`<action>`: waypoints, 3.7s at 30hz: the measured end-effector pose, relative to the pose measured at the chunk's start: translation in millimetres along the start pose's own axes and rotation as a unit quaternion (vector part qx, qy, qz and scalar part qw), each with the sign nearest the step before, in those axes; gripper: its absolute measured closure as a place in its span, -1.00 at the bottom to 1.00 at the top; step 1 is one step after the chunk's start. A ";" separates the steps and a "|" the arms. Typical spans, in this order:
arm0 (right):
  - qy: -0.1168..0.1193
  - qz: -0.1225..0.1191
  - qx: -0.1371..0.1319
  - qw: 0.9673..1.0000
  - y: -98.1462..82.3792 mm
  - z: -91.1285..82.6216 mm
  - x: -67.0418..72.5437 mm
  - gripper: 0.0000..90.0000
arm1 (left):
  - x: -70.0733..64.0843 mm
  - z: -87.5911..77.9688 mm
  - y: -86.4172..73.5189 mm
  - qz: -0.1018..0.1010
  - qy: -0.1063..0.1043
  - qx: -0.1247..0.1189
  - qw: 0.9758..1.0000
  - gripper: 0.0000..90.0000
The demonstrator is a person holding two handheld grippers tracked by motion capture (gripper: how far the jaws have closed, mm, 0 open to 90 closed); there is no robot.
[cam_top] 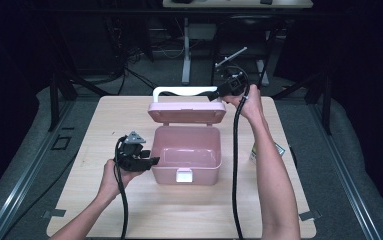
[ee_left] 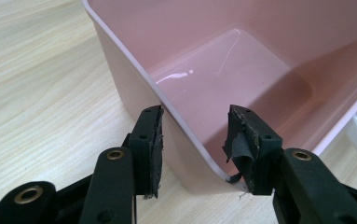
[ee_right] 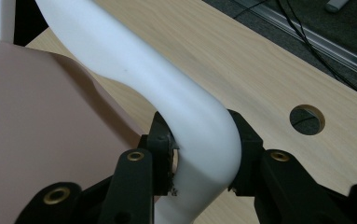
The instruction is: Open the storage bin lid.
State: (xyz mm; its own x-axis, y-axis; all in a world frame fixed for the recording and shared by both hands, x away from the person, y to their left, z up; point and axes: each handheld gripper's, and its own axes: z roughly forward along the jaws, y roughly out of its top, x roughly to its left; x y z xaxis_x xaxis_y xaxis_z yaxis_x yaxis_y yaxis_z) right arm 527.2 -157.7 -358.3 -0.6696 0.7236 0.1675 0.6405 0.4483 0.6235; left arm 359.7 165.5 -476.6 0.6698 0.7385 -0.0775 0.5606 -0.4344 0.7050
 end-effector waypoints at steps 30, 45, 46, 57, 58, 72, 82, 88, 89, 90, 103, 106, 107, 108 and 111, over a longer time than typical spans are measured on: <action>0.014 0.006 -0.005 1.000 3.9 13.8 -18.4 0.51 | -1.9 -0.8 0.0 -0.002 0.008 0.000 1.000 0.29; 0.014 0.003 -0.007 1.000 3.8 12.3 -20.5 0.47 | -4.4 -0.3 -1.0 -0.007 0.020 -0.005 1.000 0.33; 0.014 0.006 -0.007 1.000 3.9 12.9 -20.7 0.47 | -4.4 -0.3 -1.0 -0.007 0.020 -0.005 1.000 0.33; 0.020 0.009 -0.010 1.000 6.1 11.5 -25.0 0.39 | -4.4 -0.1 -1.1 -0.009 0.021 -0.006 1.000 0.33; 0.020 0.009 -0.011 1.000 6.5 9.6 -24.1 0.38 | -4.5 -0.1 -1.1 -0.009 0.021 -0.006 1.000 0.33; 0.008 0.000 -0.047 0.999 -2.8 -23.7 -24.0 0.26 | -4.3 -0.3 -1.2 -0.009 0.020 -0.006 1.000 0.33; 0.004 -0.006 -0.047 0.999 -14.3 -34.2 -23.2 0.21 | -4.3 -0.3 -1.5 -0.010 0.019 -0.006 1.000 0.33; 0.008 -0.011 -0.051 0.999 -24.8 -39.9 -24.4 0.18 | -4.2 -0.1 -1.4 -0.010 0.020 -0.006 1.000 0.33; 0.006 -0.011 -0.047 0.999 -26.7 -40.4 -24.7 0.17 | -4.1 -0.1 -1.5 -0.010 0.019 -0.007 1.000 0.33; 0.007 -0.011 -0.050 0.999 -29.0 -40.2 -25.4 0.17 | -4.1 -0.1 -1.6 -0.010 0.019 -0.007 1.000 0.33; 0.018 -0.036 -0.038 0.998 -52.3 -40.6 -24.1 0.19 | -4.2 0.2 -1.3 -0.009 0.021 -0.006 1.000 0.34; 0.015 -0.041 -0.036 0.998 -55.2 -42.0 -21.3 0.18 | -4.7 0.3 -1.4 -0.010 0.022 -0.006 1.000 0.35; 0.017 -0.046 -0.036 0.998 -56.0 -42.8 -20.5 0.18 | -4.8 0.3 -1.4 -0.010 0.023 -0.006 1.000 0.35; 0.016 -0.049 -0.036 0.998 -57.1 -43.2 -19.3 0.18 | -4.8 0.3 -1.5 -0.010 0.023 -0.006 1.000 0.35; 0.016 -0.054 -0.036 0.998 -59.8 -43.0 -15.8 0.21 | -4.9 0.5 -1.2 -0.010 0.023 -0.006 1.000 0.35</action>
State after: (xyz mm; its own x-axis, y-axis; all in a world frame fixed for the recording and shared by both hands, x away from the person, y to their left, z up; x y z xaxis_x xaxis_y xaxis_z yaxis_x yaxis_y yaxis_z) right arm 483.3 -218.5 -365.4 -0.7462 0.6549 0.1195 0.5351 0.4833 0.6929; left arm 356.0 162.1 -477.4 0.6353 0.7700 -0.0595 0.5673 -0.4129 0.7125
